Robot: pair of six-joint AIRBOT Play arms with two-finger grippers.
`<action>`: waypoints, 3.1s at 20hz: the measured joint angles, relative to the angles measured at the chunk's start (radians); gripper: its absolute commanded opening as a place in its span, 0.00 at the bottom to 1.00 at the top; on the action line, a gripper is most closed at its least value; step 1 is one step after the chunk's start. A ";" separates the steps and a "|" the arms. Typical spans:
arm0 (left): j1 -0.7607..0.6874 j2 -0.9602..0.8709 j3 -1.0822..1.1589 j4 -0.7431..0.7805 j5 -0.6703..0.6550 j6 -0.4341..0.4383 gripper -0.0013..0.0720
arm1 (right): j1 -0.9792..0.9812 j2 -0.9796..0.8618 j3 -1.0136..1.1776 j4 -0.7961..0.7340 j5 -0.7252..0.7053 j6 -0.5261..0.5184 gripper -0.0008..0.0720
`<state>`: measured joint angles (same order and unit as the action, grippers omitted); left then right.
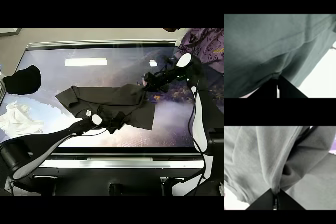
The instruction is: Fold the clothes and pants, and hang the long-sleeved shirts on hangers.
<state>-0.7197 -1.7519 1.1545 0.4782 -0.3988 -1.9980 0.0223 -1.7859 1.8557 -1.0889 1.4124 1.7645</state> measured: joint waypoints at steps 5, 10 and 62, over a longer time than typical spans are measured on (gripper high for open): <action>0.162 0.186 0.011 0.182 -0.097 0.079 0.04 | -0.002 0.110 0.000 -0.097 -0.079 -0.003 0.05; 0.413 0.480 0.154 0.397 -0.264 0.214 0.04 | -0.027 0.293 0.040 -0.244 -0.273 0.133 0.06; 0.760 -0.088 0.571 0.554 -0.759 0.165 0.04 | -0.188 0.405 -0.716 0.140 -0.014 -0.280 0.66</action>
<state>0.0399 -1.8397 1.7260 1.0317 -1.1576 -1.8328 -0.1661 -1.3808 1.1397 -0.9493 1.3979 1.4849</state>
